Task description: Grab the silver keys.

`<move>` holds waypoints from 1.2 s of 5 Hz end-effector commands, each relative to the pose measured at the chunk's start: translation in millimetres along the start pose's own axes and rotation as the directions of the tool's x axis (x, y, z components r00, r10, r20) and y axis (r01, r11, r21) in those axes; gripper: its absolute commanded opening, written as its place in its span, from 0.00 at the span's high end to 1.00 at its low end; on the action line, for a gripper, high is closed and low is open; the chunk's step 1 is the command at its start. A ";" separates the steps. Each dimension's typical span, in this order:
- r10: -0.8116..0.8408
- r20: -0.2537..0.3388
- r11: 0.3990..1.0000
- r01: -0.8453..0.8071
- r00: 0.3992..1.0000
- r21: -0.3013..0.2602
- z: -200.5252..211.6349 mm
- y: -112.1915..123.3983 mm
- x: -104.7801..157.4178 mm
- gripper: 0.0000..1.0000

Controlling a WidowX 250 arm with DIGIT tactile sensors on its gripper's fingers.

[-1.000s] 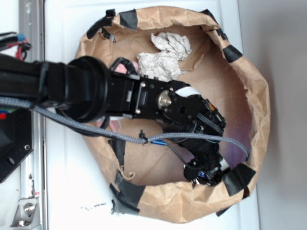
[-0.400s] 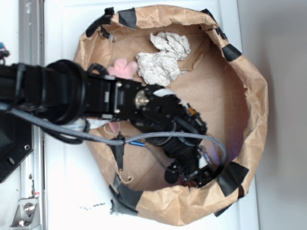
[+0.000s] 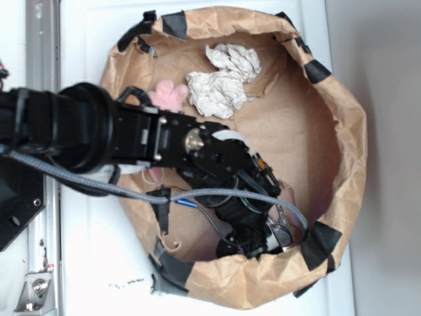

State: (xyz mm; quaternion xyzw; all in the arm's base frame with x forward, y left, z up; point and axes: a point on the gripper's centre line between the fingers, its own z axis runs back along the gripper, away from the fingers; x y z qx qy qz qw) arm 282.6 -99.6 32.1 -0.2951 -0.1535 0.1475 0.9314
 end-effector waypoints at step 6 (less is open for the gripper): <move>0.018 -0.060 0.996 -0.023 0.998 -0.085 -23.0 -21.5 7.1 1.00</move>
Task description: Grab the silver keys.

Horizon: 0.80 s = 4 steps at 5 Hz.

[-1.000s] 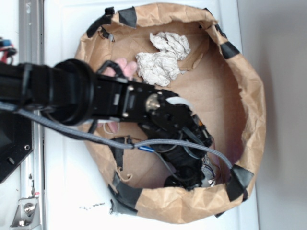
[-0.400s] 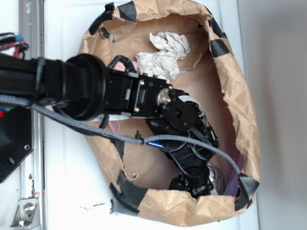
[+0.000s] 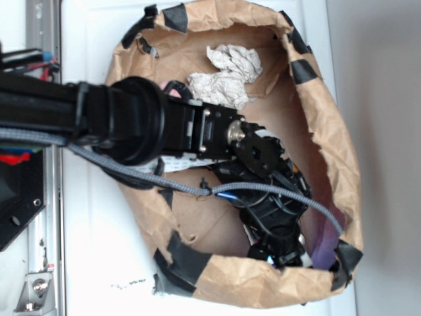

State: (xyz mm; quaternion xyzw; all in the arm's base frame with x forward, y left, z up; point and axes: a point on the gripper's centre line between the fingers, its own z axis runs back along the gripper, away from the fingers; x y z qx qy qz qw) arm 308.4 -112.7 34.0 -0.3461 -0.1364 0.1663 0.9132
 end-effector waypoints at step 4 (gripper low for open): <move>0.069 0.004 0.992 -0.069 0.998 0.106 81.7 -17.2 13.4 1.00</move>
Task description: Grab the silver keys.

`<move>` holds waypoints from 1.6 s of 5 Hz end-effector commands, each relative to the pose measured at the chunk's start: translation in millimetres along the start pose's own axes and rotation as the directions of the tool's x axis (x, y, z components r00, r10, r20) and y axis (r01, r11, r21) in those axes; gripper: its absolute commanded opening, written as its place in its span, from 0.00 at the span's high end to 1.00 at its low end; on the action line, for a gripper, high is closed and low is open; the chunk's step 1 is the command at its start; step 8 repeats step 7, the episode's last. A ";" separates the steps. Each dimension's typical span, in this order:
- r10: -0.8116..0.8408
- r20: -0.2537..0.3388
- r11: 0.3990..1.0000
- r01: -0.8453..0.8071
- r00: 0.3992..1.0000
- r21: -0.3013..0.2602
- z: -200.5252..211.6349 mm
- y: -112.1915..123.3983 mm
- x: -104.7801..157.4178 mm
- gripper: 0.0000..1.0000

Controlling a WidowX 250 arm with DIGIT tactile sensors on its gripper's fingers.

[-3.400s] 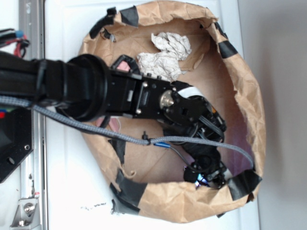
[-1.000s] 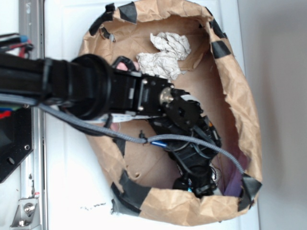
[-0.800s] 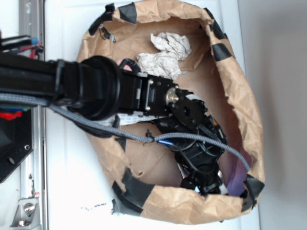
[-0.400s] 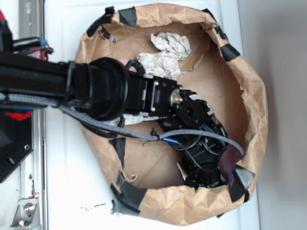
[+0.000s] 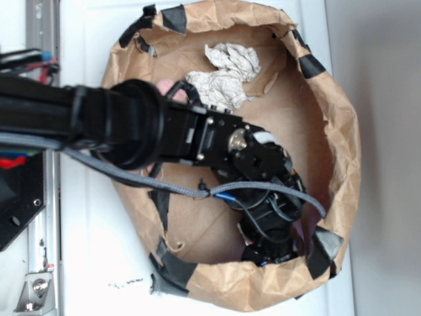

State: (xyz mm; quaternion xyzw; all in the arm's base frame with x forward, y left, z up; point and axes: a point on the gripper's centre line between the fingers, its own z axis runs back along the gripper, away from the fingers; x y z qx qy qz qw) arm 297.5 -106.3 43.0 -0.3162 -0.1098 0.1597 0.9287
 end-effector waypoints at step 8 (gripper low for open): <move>0.142 0.250 0.951 -0.202 0.958 0.235 144.0 -7.2 15.2 1.00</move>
